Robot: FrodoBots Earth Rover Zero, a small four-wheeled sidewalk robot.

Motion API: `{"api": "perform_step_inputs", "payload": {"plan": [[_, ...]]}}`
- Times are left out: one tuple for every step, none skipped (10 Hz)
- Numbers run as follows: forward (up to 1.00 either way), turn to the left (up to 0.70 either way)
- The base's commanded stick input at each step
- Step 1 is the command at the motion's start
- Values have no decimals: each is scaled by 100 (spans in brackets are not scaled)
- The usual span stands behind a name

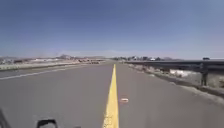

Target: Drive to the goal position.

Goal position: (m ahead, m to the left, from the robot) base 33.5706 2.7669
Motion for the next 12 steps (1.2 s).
{"api": "perform_step_inputs", "payload": {"plan": [[85,0],[85,0],[85,0],[85,0],[85,0],[85,0],[85,0],[85,0],[85,0],[85,0],[85,0],[85,0]]}}
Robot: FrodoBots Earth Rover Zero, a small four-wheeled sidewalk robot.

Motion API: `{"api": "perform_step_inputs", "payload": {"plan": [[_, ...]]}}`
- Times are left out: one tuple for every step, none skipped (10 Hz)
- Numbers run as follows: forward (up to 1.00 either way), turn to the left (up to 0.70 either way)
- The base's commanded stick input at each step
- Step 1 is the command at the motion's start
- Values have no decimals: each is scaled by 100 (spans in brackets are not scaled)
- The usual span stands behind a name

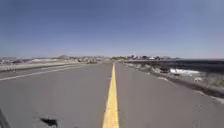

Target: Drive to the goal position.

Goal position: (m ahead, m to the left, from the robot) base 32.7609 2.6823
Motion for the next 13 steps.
{"api": "perform_step_inputs", "payload": {"plan": [[85,0],[85,0],[85,0],[85,0],[85,0],[85,0],[85,0],[85,0],[85,0],[85,0],[85,0],[85,0],[85,0]]}}
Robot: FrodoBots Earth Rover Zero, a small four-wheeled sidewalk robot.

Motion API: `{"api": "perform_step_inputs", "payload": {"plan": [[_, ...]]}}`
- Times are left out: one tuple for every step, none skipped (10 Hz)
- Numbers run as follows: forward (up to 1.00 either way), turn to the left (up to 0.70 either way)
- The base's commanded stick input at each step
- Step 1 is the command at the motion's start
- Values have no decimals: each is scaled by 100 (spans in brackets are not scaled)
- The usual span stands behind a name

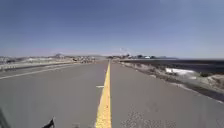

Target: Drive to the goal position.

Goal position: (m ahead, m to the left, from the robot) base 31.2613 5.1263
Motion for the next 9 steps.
{"api": "perform_step_inputs", "payload": {"plan": [[85,0],[85,0],[85,0],[85,0],[85,0],[85,0],[85,0],[85,0],[85,0]]}}
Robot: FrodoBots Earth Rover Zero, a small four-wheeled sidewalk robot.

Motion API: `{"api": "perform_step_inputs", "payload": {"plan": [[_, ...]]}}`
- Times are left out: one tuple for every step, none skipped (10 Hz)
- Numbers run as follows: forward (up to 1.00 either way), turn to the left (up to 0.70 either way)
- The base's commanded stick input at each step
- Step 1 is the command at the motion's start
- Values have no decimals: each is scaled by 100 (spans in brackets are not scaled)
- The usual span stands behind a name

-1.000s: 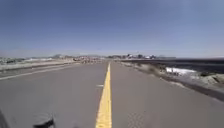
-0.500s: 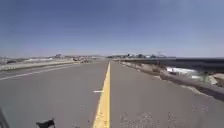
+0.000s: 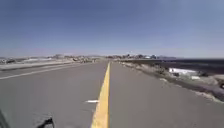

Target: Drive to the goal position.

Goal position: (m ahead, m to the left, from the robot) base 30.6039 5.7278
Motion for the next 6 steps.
{"api": "perform_step_inputs", "payload": {"plan": [[85,0],[85,0],[85,0],[85,0],[85,0],[85,0]]}}
